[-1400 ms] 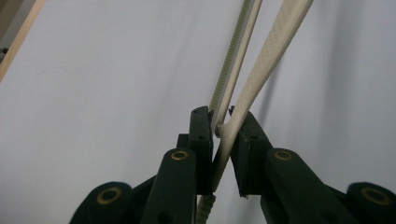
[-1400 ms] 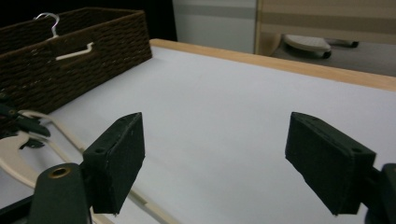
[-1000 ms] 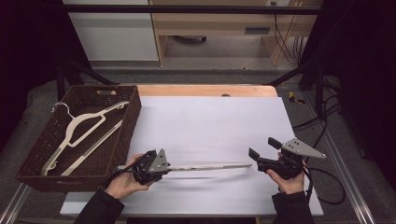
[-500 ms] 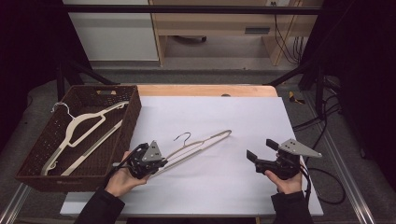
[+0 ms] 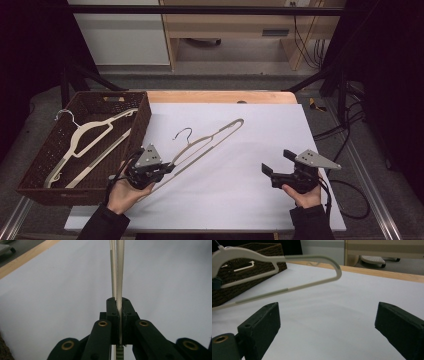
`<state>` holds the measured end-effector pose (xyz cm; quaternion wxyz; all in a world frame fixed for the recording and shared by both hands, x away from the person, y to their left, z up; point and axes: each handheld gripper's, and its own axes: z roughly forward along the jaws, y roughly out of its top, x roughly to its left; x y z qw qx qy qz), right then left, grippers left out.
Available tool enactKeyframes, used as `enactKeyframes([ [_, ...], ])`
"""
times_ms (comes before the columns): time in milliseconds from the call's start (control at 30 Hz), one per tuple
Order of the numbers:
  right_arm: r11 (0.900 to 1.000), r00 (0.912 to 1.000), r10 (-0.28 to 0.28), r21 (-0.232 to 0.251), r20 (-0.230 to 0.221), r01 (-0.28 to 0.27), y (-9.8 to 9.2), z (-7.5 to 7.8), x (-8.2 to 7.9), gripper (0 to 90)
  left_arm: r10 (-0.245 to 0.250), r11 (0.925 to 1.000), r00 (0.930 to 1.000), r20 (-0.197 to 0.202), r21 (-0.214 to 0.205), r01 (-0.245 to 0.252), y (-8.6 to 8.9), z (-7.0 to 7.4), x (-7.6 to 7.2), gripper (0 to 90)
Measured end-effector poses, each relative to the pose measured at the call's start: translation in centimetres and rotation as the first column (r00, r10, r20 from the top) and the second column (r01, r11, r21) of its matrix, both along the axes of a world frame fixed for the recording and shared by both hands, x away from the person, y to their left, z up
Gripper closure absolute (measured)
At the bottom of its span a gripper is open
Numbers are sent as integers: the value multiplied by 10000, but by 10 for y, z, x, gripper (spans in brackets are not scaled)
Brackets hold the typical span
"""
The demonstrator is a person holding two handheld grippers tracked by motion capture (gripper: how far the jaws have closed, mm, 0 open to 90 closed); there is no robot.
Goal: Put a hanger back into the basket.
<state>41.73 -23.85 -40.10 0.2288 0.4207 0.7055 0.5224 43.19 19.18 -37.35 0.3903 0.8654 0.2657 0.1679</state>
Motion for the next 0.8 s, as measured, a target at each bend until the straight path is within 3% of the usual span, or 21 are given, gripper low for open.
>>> enactKeyframes([
  [100, 10000, 9999, 88, -39, 109, -88, 1, 0, 0, 55, 91, 9984, 9999, 134, -551, -84, 7, 16, -7, 871],
  [200, 9998, 9997, 164, -79, 197, -162, 1, 0, -1, 52, 215, 9964, 9995, 243, -827, -195, 11, 25, -12, 871],
  [233, 9997, 9994, 245, -90, 246, -243, 1, 0, -1, 49, 270, 9934, 9990, 352, -1125, -229, 15, 34, -17, 871],
  [400, 9995, 9992, 270, -139, 288, -266, 0, 0, -1, 48, 378, 9887, 9968, 704, -1477, -271, 24, 53, -27, 871],
  [500, 9996, 9992, 247, -154, 310, -242, 0, 0, -1, 47, 446, 9853, 9939, 1008, -1688, -271, 34, 73, -31, 871],
  [533, 9996, 9992, 247, -154, 310, -242, 0, 0, -1, 47, 446, 9853, 9939, 1008, -1688, -271, 34, 73, -31, 871],
  [567, 9996, 9992, 255, -122, 305, -252, 0, 1, -1, 47, 558, 9856, 9917, 1160, -1651, -361, 37, 84, -33, 871],
  [700, 9994, 9989, 274, -214, 368, -266, -1, 0, -1, 47, 499, 9877, 9897, 1339, -1535, -291, 42, 100, -33, 871],
  [800, 9998, 9997, 146, -131, 207, -144, 0, 1, -2, 47, 312, 9897, 9911, 1298, -1423, -125, 48, 112, -30, 871],
])
